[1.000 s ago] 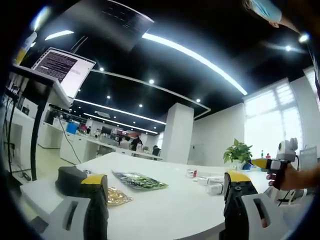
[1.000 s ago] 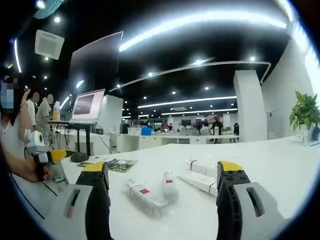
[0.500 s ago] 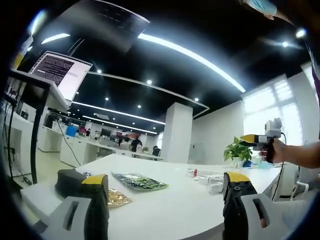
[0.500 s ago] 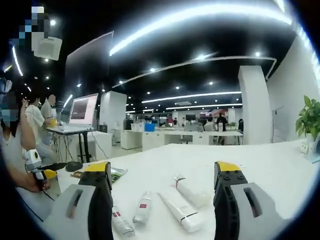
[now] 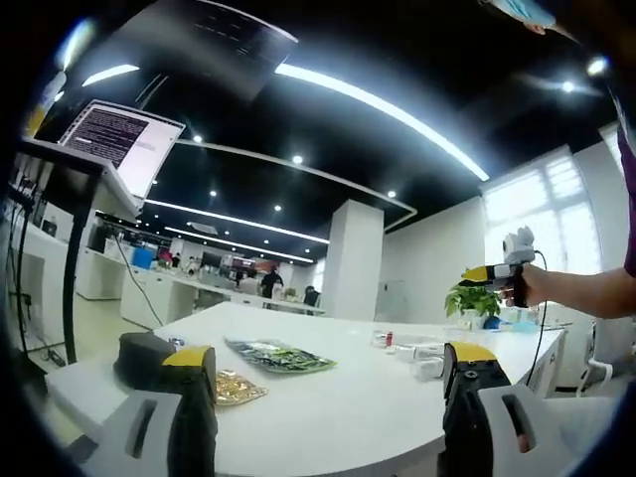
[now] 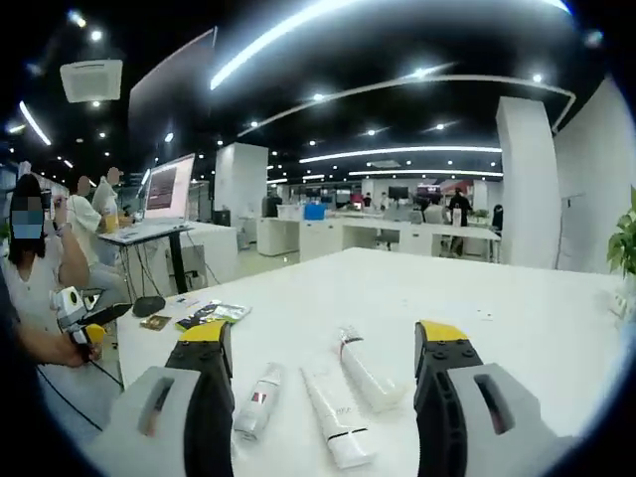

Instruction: Arrange the skincare products in the storage area until every visible bottle or jar stands upright without overlapping.

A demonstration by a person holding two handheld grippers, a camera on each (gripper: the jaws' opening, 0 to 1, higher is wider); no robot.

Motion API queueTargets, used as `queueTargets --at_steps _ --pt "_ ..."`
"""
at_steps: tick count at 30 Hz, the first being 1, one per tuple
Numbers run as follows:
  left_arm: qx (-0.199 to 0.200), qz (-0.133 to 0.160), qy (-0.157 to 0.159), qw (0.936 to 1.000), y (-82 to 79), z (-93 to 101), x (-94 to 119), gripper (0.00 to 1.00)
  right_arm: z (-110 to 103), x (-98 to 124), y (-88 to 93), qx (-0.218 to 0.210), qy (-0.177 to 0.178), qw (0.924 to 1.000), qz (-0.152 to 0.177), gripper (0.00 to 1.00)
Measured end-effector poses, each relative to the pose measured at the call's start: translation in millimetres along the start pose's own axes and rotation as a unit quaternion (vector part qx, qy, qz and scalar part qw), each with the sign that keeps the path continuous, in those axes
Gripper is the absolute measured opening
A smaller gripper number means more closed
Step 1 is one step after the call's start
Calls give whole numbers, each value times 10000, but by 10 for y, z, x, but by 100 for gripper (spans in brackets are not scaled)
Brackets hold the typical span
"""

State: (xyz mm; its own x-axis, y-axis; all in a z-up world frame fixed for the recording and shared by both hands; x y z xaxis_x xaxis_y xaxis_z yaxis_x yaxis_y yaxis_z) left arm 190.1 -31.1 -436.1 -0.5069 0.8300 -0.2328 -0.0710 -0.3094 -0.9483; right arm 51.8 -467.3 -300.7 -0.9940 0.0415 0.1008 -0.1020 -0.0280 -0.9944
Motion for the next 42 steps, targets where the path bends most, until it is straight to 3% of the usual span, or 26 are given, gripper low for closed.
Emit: queueTargets --at_steps 6,12,16,21,30,34,37,42 --pt "21 -1 -41 10000 -9 -39 37 98 117 -177 -4 -209 -213 9993 -244 67" --pt "10 -49 -61 10000 -22 -45 94 93 114 -466 105 -87 -674 9929 -980 58" --pt "-17 -30 -102 9999 -39 -55 126 94 33 -617 320 -19 -1156 9742 -1938 51" --pt "-59 -11 -146 9999 -54 -73 162 94 -13 -746 475 206 -1246 9585 -2554 45" --pt "-214 -134 -131 9996 -41 -56 183 93 61 -822 643 101 -1266 9379 -3228 39" --pt "-239 -167 -127 9995 -37 -73 192 93 91 -851 679 136 -1216 9338 -3361 39" --pt "-260 -176 -161 9994 -39 -75 213 92 74 -899 740 353 -1245 9229 -3626 38" --pt "-289 -179 -193 9992 -45 -69 236 92 87 -977 800 465 -1279 9140 -3823 38"
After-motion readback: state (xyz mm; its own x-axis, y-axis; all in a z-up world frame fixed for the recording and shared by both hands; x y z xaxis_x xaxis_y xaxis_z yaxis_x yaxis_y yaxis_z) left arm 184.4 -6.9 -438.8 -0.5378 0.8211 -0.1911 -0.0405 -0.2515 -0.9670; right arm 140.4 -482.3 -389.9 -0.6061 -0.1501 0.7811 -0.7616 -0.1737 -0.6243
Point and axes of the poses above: the point that each gripper's makers call its tool centre point, and the gripper's own axes: x roughly backward along the fingers, z roughly to its right, y roughly out of its underside, the point moved 9 cm from there along x, roughly backward along the fingers, and after that the axes turned 2 degrees about z, right-handed, at the moved point
